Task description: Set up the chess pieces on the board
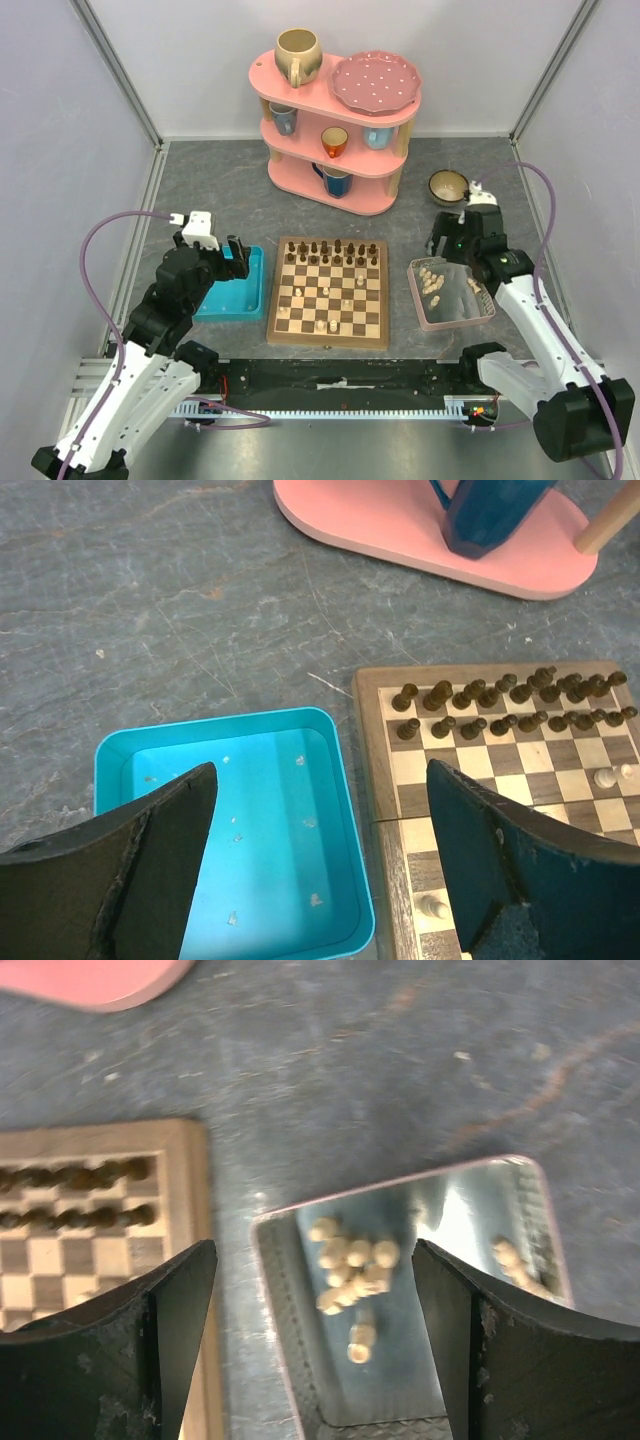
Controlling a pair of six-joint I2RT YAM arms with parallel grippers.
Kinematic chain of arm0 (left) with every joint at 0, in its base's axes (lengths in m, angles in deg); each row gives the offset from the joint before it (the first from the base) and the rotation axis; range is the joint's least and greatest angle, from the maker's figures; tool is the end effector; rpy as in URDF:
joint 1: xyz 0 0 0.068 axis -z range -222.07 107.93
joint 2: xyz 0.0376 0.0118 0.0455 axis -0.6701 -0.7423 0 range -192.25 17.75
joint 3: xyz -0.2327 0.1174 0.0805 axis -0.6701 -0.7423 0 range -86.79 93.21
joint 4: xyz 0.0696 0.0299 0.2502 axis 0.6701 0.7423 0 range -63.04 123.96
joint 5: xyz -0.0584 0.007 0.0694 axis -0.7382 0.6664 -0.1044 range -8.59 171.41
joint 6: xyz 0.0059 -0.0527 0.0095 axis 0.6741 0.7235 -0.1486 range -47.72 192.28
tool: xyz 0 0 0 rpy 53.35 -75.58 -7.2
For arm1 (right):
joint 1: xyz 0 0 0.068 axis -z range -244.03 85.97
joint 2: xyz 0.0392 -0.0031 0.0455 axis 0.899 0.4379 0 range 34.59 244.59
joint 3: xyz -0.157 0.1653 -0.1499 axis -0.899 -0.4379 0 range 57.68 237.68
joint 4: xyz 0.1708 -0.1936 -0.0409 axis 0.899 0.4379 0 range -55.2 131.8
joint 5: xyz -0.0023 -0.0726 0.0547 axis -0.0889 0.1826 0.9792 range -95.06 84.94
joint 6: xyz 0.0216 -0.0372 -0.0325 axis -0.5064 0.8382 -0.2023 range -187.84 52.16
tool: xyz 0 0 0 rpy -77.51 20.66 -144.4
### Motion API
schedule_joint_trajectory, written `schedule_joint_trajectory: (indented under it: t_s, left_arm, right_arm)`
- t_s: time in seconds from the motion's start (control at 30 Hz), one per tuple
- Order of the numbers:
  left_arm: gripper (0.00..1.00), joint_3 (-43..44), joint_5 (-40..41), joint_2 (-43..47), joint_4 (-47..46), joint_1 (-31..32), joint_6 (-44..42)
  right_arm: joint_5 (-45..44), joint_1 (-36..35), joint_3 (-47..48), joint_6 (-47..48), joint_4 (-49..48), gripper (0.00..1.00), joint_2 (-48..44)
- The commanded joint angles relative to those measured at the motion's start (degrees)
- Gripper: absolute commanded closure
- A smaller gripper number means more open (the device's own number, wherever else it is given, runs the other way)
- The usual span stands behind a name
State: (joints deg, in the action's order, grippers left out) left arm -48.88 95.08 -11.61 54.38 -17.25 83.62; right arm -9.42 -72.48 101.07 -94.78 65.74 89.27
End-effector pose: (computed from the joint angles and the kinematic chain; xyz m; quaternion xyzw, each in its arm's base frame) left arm 0.1179 -0.0452 0.3036 0.0261 0.8103 -0.0871 0.5789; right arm 0.1985 0.0268 0.2662 0.1620 0.8993 0.0899 0.3960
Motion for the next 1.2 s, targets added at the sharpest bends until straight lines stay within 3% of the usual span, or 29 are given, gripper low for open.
schedule_joint_trajectory:
  t_s: [0.0,0.17,0.27,0.53,0.8,1.17]
  left_arm:
    - [0.09,1.5,-3.8,-2.0,1.0,-0.2,1.9]
    - [0.1,3.4,-3.6,-1.2,5.3,-0.2,1.4]
    - [0.1,2.9,-3.6,1.7,5.6,-0.2,2.0]
    - [0.09,1.5,-5.7,6.9,4.3,-0.2,1.8]
    - [0.09,-1.2,-5.0,12.1,2.2,-0.2,1.2]
    - [0.09,-1.3,-4.7,12.1,1.9,-0.2,1.1]
  right_arm:
    - [1.8,-8.8,5.1,-1.0,-0.8,0.14,2.8]
    - [-4.0,-22.5,8.9,-4.5,-2.3,0.15,10.1]
    - [-4.4,-26.8,10.6,-6.3,-3.5,0.18,15.2]
    - [-4.4,-32.9,15.5,-8.0,-5.5,0.34,28.3]
    - [-5.6,-35.8,17.5,-8.7,-4.1,0.5,32.9]
    - [-8.2,-37.2,17.1,-9.1,-2.5,0.53,35.5]
